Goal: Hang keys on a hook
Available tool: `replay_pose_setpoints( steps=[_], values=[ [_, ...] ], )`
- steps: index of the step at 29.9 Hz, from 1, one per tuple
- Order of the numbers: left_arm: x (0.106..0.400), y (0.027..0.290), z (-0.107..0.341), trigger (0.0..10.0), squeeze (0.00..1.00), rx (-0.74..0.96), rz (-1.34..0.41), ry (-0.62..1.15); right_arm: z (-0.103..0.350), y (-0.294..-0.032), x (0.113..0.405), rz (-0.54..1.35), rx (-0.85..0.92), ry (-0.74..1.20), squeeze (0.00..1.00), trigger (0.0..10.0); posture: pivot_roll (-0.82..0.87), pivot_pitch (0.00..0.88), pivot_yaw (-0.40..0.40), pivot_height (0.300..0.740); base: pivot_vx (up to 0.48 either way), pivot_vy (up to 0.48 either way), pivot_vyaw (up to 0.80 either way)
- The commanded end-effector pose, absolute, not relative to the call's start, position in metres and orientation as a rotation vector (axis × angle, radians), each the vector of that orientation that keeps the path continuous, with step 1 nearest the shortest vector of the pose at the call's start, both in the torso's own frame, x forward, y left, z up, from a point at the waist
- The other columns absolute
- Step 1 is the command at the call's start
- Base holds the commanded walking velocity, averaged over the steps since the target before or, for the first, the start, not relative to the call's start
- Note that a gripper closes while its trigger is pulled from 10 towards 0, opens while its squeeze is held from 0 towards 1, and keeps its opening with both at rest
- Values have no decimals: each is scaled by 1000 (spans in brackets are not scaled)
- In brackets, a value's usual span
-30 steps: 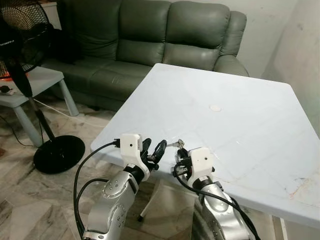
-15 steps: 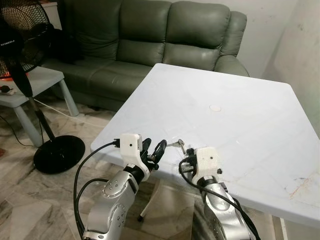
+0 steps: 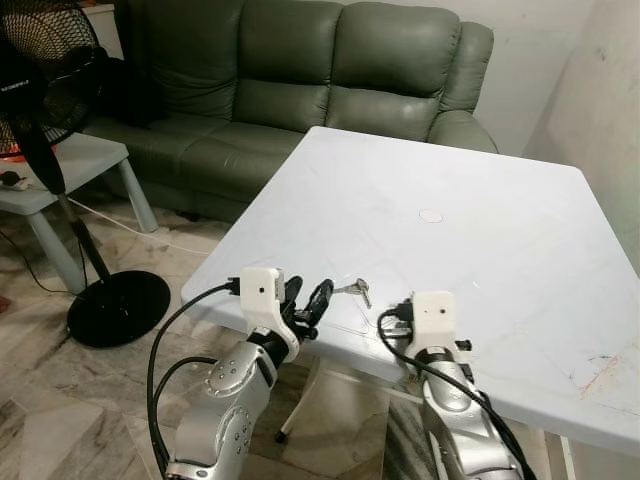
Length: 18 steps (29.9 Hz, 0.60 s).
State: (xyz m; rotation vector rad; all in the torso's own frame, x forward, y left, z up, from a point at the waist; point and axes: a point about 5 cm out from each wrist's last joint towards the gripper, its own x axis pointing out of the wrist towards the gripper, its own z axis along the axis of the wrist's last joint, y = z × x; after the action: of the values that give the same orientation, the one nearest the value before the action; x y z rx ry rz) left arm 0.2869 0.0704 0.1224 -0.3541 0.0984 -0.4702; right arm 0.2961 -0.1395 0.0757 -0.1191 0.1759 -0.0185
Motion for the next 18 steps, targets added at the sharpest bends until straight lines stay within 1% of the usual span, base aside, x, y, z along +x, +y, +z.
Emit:
replay_pose_setpoints(
  steps=[1,7,8,9,10,13,14,15,16,18],
  values=[
    [285,58,125,10000,0,-407,-484,93,74,-143,294,-7,-107,177,0,10000,-18,11,-30,740,0,0,0],
    [286,56,126,10000,0,-408,-490,92,73,-144,290,56,-100,155,0,10000,-19,7,-29,740,0,0,0],
    [286,56,126,10000,0,-408,-490,93,73,-145,289,56,-86,157,937,10000,-21,2,-28,740,0,0,0],
    [286,56,125,10000,0,-408,-491,93,72,-146,289,56,-76,158,937,10000,-21,2,-28,740,0,0,0],
    [286,56,125,10000,0,-408,-491,93,72,-146,289,55,-73,159,1000,10000,-21,2,-28,740,0,0,0],
    [285,56,126,10000,0,-408,-495,94,73,-146,289,63,-97,153,1000,10000,-22,0,-28,740,0,0,0],
    [285,55,126,10000,0,-409,-496,94,72,-145,289,71,-105,162,165,10000,-22,0,-29,740,0,0,0],
    [285,55,126,10000,0,-409,-496,94,72,-145,289,71,-105,162,165,10000,-22,0,-29,740,0,0,0],
    [285,55,126,10000,0,-408,-497,94,72,-144,289,95,-88,160,0,10000,-22,0,-29,740,0,0,0],
    [285,55,126,10000,0,-408,-498,93,72,-143,288,103,-89,153,0,10000,-20,0,-28,740,0,0,0]
  ],
)
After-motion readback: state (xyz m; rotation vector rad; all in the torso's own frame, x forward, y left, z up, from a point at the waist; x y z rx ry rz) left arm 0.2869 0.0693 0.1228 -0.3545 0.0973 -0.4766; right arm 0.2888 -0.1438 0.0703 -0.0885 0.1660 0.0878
